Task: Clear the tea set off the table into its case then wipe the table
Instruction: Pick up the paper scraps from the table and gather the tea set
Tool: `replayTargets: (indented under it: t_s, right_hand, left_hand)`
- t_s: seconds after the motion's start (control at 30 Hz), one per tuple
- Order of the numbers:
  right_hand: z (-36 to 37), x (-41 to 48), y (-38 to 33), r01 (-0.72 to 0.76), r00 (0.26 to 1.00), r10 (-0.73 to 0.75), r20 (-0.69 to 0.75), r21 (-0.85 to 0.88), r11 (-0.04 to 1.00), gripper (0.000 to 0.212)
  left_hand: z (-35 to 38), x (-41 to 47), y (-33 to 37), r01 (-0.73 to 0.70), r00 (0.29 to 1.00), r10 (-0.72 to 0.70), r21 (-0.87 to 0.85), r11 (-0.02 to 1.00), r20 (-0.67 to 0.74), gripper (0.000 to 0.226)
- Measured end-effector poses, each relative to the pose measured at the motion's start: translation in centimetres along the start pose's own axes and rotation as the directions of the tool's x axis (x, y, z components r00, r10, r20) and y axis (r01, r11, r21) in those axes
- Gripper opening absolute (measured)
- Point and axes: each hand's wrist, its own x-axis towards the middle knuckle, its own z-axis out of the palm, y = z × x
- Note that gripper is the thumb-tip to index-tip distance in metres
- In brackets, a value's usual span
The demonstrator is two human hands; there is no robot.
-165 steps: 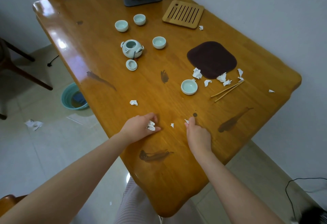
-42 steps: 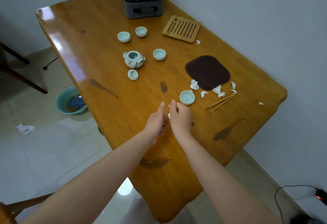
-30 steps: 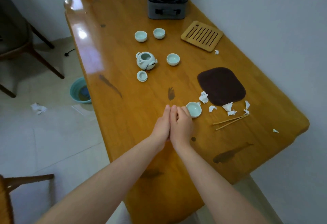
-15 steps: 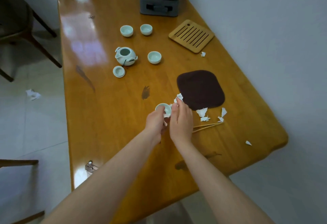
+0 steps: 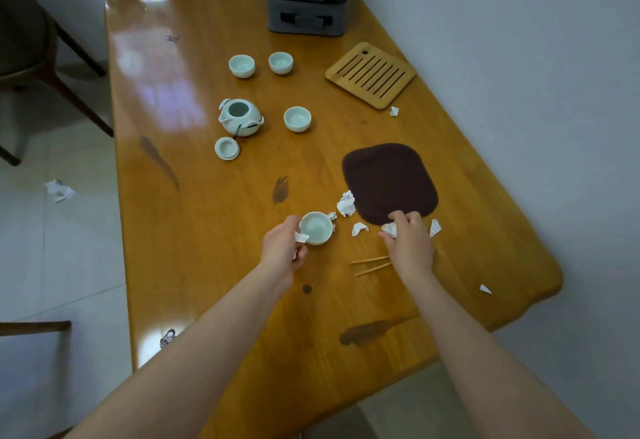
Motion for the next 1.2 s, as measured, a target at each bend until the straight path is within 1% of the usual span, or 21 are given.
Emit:
replayTargets:
  t_s: [0.1, 0.17, 0.23, 0.33, 0.43, 0.47, 0.57, 0.63, 0.67, 0.73, 0.8, 0.87, 0.9, 0.97, 1.03, 1.1, 1.13, 1.17, 1.2]
  right_hand:
    - [0.2, -0.2, -0.5, 0.049, 0.999, -0.049, -0.001, 0.037, 0.998, 0.034]
    - [0.3, -0.1, -0.5, 0.077, 0.997, -0.076, -0.021, 0.026, 0.997, 0.034]
    - [0.4, 0.2, -0.3, 0.099, 0.995, -0.098, -0.008, 0.032, 0.995, 0.031]
    - [0.0, 0.8, 0.5, 0.045, 0.999, -0.048, 0.023, 0.112, 0.993, 0.026]
    - [-0.8, 1.3, 1.2, 0.055, 0.998, -0.057, 0.005, 0.215, 0.975, 0.024]
    - [-1.2, 1.4, 1.4, 0.071, 0.997, -0.068, -0.024, 0.265, 0.962, 0.023]
    - [-3.0, 1.6, 1.8, 0.036, 0.998, -0.007, -0.066, 0.463, 0.886, 0.017]
    - [-4.1, 1.7, 1.5, -0.027, 0.998, 0.055, -0.028, 0.603, 0.797, 0.013]
    - [-4.7, 1.6, 1.3, -0.065, 0.997, 0.078, 0.010, 0.665, 0.744, 0.012]
    - [-5.5, 1.5, 0.8, -0.118, 0.993, 0.084, 0.083, 0.739, 0.663, 0.013]
    - [-5.8, 1.0, 0.1, -0.117, 0.991, 0.027, 0.128, 0.779, 0.616, 0.014]
    - [-6.1, 0.5, -0.3, -0.056, 0.992, -0.057, 0.114, 0.794, 0.605, 0.018]
    - [-6.0, 0.4, -0.3, -0.016, 0.991, -0.090, 0.094, 0.775, 0.631, 0.019]
    - [-5.7, 0.2, -0.3, 0.102, 0.983, -0.181, 0.042, 0.689, 0.717, 0.020]
    - [-5.0, 0.4, 0.1, 0.196, 0.960, -0.276, 0.039, 0.608, 0.769, 0.021]
    - [-5.0, 0.7, 0.5, 0.297, 0.920, -0.389, 0.039, 0.575, 0.762, 0.019]
    - [-4.7, 1.1, 0.5, 0.395, 0.885, -0.465, 0.000, 0.526, 0.753, 0.020]
    - [-4.4, 1.4, 0.6, 0.500, 0.832, -0.555, -0.010, 0.447, 0.742, 0.022]
    - [-4.3, 1.5, 0.7, 0.574, 0.781, -0.624, 0.019, 0.373, 0.729, 0.027]
  left_hand:
    - [0.1, 0.1, -0.1, 0.031, 0.997, -0.029, -0.029, 0.999, 0.071, 0.022]
    - [0.6, 0.0, -0.3, 0.078, 0.990, -0.076, -0.008, 0.997, 0.120, 0.030]
    - [1.4, -0.2, -0.7, 0.120, 0.983, -0.119, 0.003, 0.993, 0.142, 0.039]
    - [3.2, -0.5, -1.1, 0.146, 0.984, -0.144, -0.012, 0.989, 0.105, 0.042]
    - [5.4, -0.2, -1.2, 0.088, 0.995, -0.085, -0.044, 0.995, 0.060, 0.034]
    - [6.3, 0.0, -1.3, 0.073, 0.997, -0.071, -0.051, 0.996, 0.033, 0.032]
    - [9.5, 0.0, -1.7, 0.004, 0.996, -0.009, -0.054, 0.999, -0.091, 0.030]
    - [11.6, 0.0, -2.1, -0.065, 0.985, 0.054, -0.057, 0.996, -0.162, 0.029]
    - [12.6, 0.0, -2.2, -0.078, 0.982, 0.064, -0.075, 0.994, -0.176, 0.029]
    - [14.5, -0.3, -2.3, -0.052, 0.987, 0.031, -0.128, 0.990, -0.161, 0.032]
    - [15.7, -0.7, -2.3, -0.001, 0.995, -0.020, -0.206, 0.979, -0.098, 0.035]
    - [16.5, -1.2, -2.3, 0.031, 0.999, -0.040, -0.317, 0.948, -0.023, 0.039]
    - [16.8, -1.5, -2.3, 0.042, 0.999, -0.047, -0.377, 0.925, -0.003, 0.040]
    - [17.2, -1.5, -2.1, 0.036, 0.999, -0.033, -0.462, 0.886, 0.013, 0.039]
    - [17.2, -1.6, -1.6, 0.013, 0.999, -0.026, -0.452, 0.892, -0.022, 0.036]
    - [17.1, -1.3, -1.3, -0.002, 0.994, -0.045, -0.422, 0.906, -0.102, 0.035]
    - [16.9, -1.0, -1.2, -0.013, 0.989, -0.050, -0.420, 0.908, -0.140, 0.036]
    - [16.8, -0.8, -1.1, -0.027, 0.982, -0.053, -0.417, 0.909, -0.180, 0.036]
    - [16.6, -0.7, -1.0, -0.042, 0.974, -0.055, -0.410, 0.911, -0.222, 0.036]
